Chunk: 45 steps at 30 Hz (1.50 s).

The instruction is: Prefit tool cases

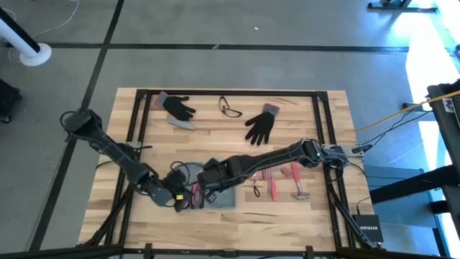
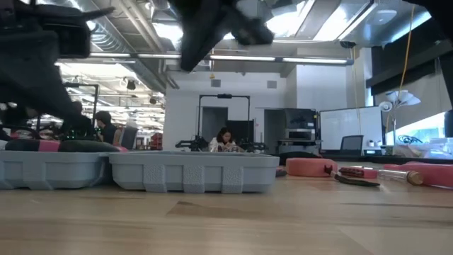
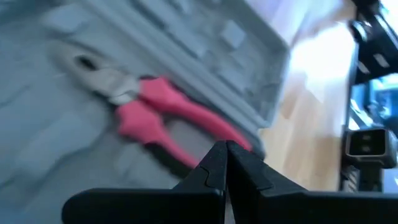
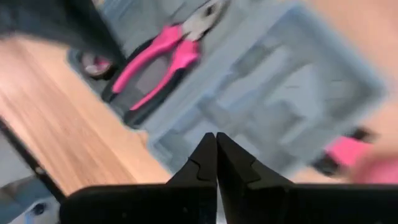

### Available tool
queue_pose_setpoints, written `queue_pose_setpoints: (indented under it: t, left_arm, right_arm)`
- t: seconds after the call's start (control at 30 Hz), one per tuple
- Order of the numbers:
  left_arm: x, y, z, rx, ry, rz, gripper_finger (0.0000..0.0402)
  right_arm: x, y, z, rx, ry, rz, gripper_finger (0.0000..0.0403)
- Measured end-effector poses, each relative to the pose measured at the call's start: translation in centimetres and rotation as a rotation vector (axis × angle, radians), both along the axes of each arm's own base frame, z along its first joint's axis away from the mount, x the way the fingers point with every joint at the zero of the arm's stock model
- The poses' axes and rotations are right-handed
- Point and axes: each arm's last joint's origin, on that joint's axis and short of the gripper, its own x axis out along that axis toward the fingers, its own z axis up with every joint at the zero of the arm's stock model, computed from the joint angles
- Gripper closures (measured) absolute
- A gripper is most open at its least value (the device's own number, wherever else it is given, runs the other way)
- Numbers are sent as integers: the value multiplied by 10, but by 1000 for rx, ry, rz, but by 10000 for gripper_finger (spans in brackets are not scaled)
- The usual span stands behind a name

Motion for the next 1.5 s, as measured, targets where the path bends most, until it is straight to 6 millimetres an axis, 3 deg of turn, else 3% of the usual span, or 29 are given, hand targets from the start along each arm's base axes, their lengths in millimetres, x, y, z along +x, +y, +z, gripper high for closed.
queue_pose_setpoints:
  t: [0.23,0.37,0.67,0.9,1.07,1.23,1.37,1.5]
  left_arm:
    - [4,10,-12,48,83,17,401]
    - [13,15,-8,102,22,-1,401]
    - [27,41,-10,167,47,35,401]
    - [31,37,-30,120,106,27,401]
    - [35,38,-42,187,124,16,401]
    - [36,46,-32,195,96,-1,401]
    - [35,50,-19,242,53,-35,401]
    - [29,54,-6,282,39,-61,401]
  right_arm:
    - [-52,-19,88,-103,-126,-103,403]
    - [-71,-22,114,-149,-192,-161,403]
    - [-74,-20,110,-155,-162,-168,403]
    - [-82,-23,112,-180,-112,-156,403]
    - [-92,-27,120,-211,-100,-167,403]
    - [-98,-29,130,-226,-146,-171,403]
    - [-90,-19,132,-153,-213,-61,403]
    - [-59,12,95,-49,-301,10,403]
